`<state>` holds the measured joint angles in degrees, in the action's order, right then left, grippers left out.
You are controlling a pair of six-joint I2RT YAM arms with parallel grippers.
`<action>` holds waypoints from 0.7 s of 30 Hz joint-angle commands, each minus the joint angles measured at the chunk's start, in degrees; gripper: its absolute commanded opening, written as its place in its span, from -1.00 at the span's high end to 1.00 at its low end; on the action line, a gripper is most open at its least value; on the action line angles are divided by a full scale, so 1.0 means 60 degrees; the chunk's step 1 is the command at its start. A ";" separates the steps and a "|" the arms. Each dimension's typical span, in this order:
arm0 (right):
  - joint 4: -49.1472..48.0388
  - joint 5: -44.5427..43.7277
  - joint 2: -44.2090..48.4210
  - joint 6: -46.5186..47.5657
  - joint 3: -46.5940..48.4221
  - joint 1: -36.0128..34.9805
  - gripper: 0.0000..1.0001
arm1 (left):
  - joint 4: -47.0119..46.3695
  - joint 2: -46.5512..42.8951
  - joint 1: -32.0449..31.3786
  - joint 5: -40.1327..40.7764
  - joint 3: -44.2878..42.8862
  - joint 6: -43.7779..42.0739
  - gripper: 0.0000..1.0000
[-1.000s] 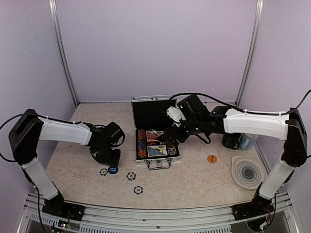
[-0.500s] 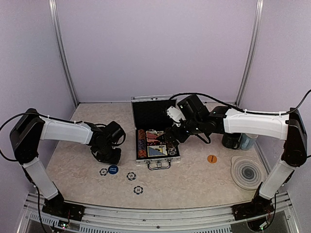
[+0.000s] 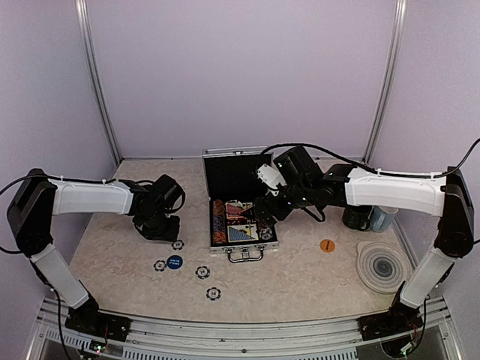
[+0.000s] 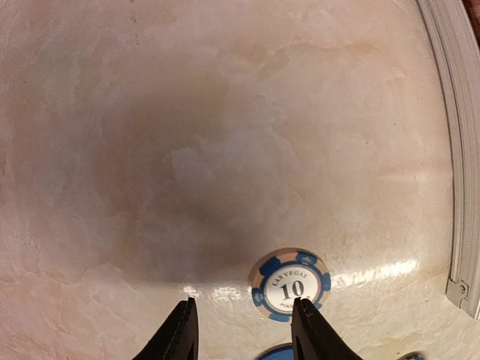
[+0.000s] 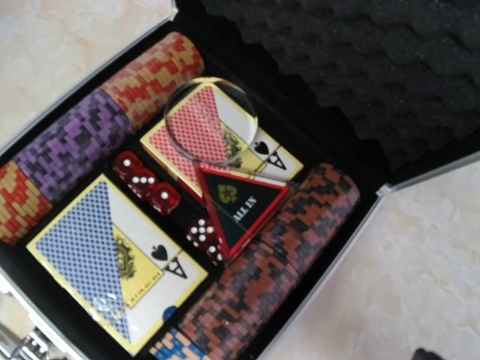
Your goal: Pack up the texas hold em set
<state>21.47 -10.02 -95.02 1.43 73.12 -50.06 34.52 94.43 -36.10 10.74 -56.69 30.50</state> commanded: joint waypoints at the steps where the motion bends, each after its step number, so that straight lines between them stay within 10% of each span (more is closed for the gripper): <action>1: -0.0005 0.0066 0.0118 -0.0033 0.0099 -0.0004 -0.98 | -0.0352 0.0021 0.0298 -0.0482 0.0146 -0.0114 0.18; 21: -0.0227 0.0163 0.0371 -0.0209 -0.0392 -0.0010 -0.98 | -0.0999 0.1473 -0.1329 -0.1474 0.0341 0.0183 0.63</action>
<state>21.06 -9.65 -94.91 1.04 72.18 -50.06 27.53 99.59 -40.69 4.95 -55.79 30.68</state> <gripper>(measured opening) 0.988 0.198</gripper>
